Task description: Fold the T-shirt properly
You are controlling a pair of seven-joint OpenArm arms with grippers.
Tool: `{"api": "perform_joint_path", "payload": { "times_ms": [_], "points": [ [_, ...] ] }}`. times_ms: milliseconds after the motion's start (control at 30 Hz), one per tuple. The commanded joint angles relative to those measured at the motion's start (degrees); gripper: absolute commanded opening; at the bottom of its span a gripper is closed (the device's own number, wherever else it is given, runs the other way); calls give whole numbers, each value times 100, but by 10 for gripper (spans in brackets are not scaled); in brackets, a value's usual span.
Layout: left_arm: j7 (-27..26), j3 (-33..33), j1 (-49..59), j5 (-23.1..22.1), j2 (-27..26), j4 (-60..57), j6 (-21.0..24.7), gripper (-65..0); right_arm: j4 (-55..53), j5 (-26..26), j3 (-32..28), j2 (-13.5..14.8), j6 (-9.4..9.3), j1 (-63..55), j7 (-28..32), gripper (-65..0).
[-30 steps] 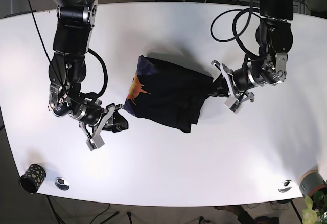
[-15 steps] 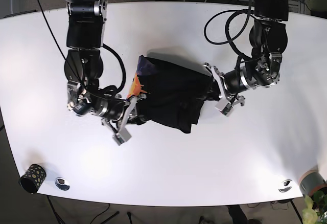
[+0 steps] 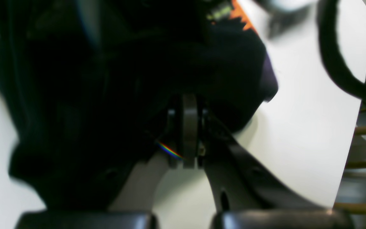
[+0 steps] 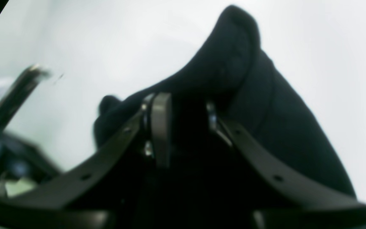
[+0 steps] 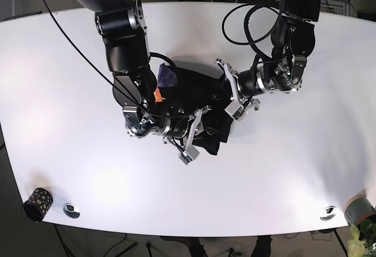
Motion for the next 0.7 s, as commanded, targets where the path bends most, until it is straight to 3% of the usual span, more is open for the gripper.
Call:
{"api": "perform_joint_path", "payload": {
  "times_ms": [0, 167, 333, 467, 667],
  "points": [
    [-124, -17, -62, -67, -77, 46, -28, -640, -392, 46, 26, -44, 52, 376, 413, -518],
    [-124, 1, 61, 276, -191, 46, -28, -640, -1183, 99, 35, -79, 52, 869, 1020, -518],
    [-124, -17, 122, 373, -235, 54, -28, -643, -1209, 116, 44, -62, 52, 1150, 1064, -520],
    [-124, -43, 122, 364, -244, 204, -28, -644, -1025, 116, 475, 61, 52, 1264, 563, -520],
    [-106, -518, 254, 364, -314, 837, -28, -644, 320, 108, 1318, 430, 52, 702, -237, -520]
  ]
}}
